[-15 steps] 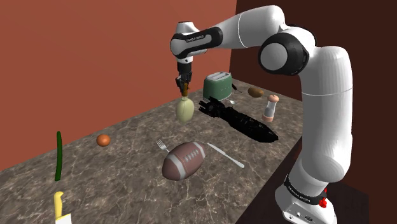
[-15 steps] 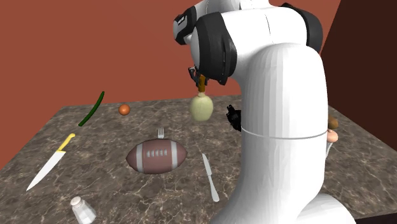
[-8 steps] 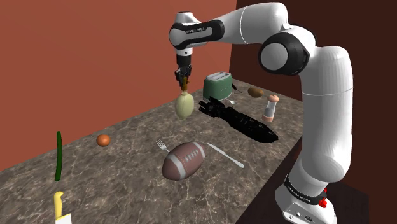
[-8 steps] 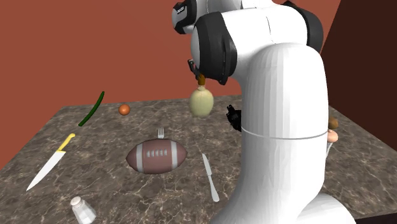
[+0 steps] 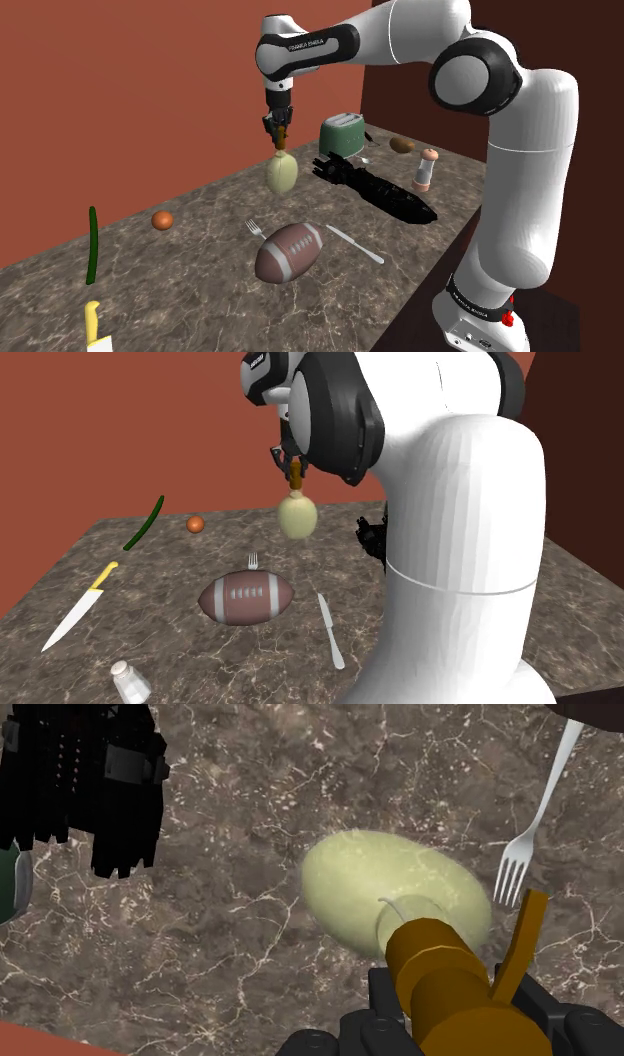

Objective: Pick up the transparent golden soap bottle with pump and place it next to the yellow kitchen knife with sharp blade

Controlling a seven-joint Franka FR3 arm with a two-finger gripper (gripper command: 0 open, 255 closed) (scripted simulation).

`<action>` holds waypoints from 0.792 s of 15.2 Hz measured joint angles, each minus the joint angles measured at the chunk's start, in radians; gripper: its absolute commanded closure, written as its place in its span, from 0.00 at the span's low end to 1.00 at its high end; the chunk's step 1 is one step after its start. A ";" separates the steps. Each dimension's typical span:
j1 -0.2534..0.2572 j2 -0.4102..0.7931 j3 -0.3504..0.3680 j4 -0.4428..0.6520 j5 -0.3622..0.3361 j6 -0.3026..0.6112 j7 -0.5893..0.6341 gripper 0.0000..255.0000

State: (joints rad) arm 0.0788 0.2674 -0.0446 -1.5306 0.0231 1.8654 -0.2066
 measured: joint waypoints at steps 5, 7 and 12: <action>0.067 -0.065 0.037 -0.090 -0.018 0.026 0.107 1.00; 0.094 -0.087 0.053 -0.122 -0.025 0.036 0.151 1.00; 0.158 -0.114 0.096 -0.159 -0.039 0.045 0.262 1.00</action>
State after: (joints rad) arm 0.2365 0.1535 0.0519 -1.6898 -0.0164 1.9106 0.0556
